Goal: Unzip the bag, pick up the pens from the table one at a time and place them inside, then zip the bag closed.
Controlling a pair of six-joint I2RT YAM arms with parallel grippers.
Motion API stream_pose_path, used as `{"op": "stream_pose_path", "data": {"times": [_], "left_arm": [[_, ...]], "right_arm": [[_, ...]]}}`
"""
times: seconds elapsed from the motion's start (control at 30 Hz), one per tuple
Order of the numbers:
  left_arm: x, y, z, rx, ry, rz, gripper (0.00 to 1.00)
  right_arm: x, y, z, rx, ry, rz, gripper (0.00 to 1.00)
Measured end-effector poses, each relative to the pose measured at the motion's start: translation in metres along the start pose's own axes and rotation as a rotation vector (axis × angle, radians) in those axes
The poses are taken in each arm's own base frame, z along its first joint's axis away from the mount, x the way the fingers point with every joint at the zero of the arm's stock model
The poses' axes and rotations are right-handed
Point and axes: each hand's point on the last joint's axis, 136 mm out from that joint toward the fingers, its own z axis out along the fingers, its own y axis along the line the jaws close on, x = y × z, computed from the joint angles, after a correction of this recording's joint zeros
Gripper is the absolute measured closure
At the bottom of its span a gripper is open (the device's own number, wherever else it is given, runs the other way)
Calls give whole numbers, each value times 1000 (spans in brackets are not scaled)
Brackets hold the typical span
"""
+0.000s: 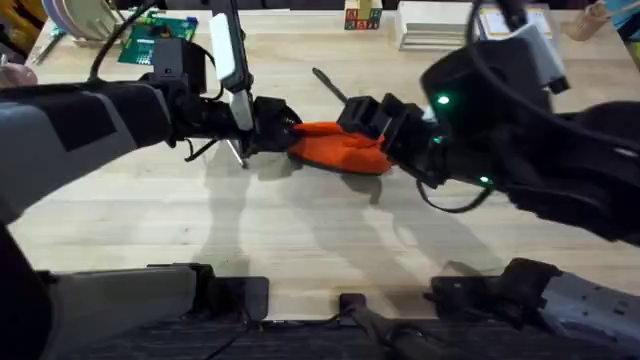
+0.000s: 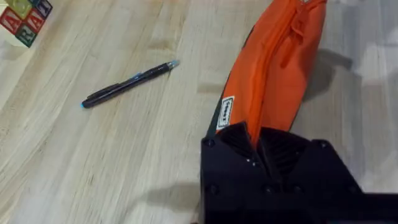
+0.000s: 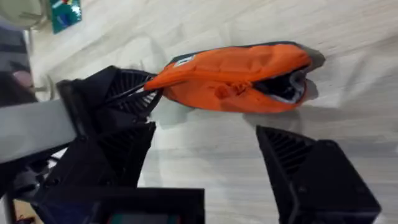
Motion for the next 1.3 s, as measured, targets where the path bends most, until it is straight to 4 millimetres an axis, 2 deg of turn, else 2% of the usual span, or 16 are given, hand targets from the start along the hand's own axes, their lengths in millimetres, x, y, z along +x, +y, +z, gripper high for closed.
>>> {"op": "stream_pose_path", "data": {"times": [0.07, 0.4, 0.57, 0.73, 1.07, 1.3], "left_arm": [[0, 0, 0, 0, 0, 1, 957], [0, 0, 0, 0, 0, 0, 957], [0, 0, 0, 0, 0, 1, 957], [0, 0, 0, 0, 0, 1, 957], [0, 0, 0, 0, 0, 0, 957], [0, 0, 0, 0, 0, 1, 957]], "right_arm": [[1, -2, 12, 28, 0, 7, 5], [-2, -15, 33, 115, -34, 6, 18], [-2, -19, 41, 140, -41, 7, 61], [-2, -22, 44, 159, -45, 7, 172], [-2, -23, 44, 161, -50, 11, 537], [-3, -23, 44, 161, -51, 11, 658]]}}
